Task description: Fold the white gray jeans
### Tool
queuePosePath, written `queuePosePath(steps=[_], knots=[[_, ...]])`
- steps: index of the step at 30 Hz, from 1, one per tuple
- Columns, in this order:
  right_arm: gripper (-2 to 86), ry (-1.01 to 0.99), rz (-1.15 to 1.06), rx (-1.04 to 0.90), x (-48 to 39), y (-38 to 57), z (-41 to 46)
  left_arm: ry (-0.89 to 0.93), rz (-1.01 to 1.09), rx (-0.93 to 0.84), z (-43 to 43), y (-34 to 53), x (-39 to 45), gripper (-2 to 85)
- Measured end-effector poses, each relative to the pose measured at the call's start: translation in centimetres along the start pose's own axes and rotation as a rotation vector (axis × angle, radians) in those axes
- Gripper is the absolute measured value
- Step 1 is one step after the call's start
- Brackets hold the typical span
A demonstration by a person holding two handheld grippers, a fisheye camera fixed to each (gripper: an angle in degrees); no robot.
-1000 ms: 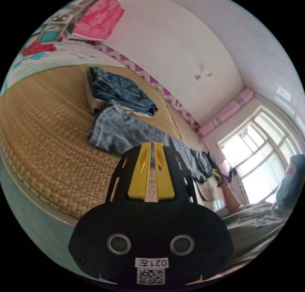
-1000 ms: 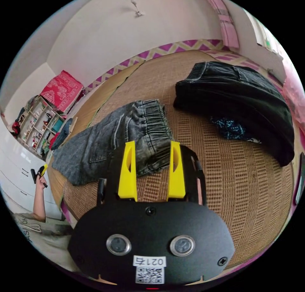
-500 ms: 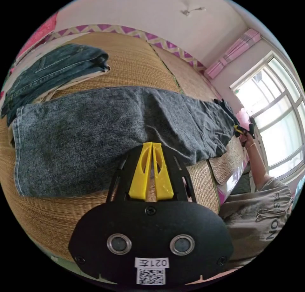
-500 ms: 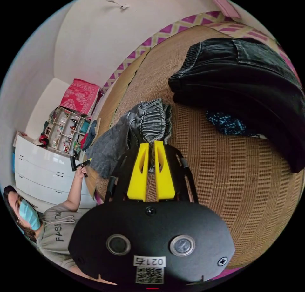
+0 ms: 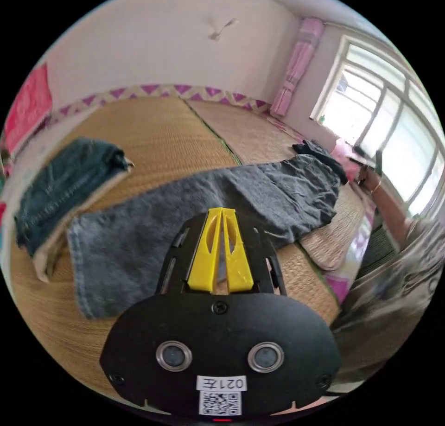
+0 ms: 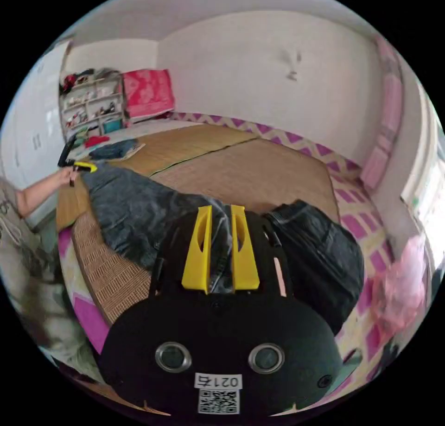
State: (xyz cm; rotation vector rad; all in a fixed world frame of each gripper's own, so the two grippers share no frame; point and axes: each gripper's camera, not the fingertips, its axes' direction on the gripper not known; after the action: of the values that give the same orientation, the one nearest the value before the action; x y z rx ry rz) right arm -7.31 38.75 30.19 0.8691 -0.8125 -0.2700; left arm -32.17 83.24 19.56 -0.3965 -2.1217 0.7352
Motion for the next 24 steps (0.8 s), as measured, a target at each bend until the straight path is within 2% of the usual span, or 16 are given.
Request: queuePosePath(steps=[2, 4, 8, 11, 15, 17, 24], knots=[[7.9, -0.037, -0.176, -0.102, -2.5, -6.0, 6.7, -0.009, 0.079, -0.051, 1.2, -2.0, 0.8, 2.3], [7.4, -0.024, -0.252, -0.211, -2.8, -9.6, 12.2, -0.006, 0.142, -0.133, 3.9, -4.7, 1.2, 4.2], [8.5, -0.078, -0.362, -0.428, -1.2, -15.5, 22.9, -0.021, 0.193, -0.180, 7.0, -8.3, 1.3, 4.8], [10.4, -0.111, -0.433, -0.533, -0.6, -18.0, 28.0, -0.025, 0.261, -0.243, 9.2, -10.9, 1.6, 5.9], [8.6, -0.219, -0.482, -0.632, 0.0, -19.9, 32.1, 0.012, 0.311, -0.326, 11.6, -13.3, 1.7, 7.6], [3.0, -0.277, -0.526, -0.656, -0.1, -20.7, 32.8, 0.044, 0.315, -0.326, 11.8, -13.8, 1.6, 7.8], [-0.2, -0.290, -0.499, -0.510, 2.4, -22.4, 28.7, 0.103, 0.332, -0.310, 11.4, -14.8, 1.4, 7.8]])
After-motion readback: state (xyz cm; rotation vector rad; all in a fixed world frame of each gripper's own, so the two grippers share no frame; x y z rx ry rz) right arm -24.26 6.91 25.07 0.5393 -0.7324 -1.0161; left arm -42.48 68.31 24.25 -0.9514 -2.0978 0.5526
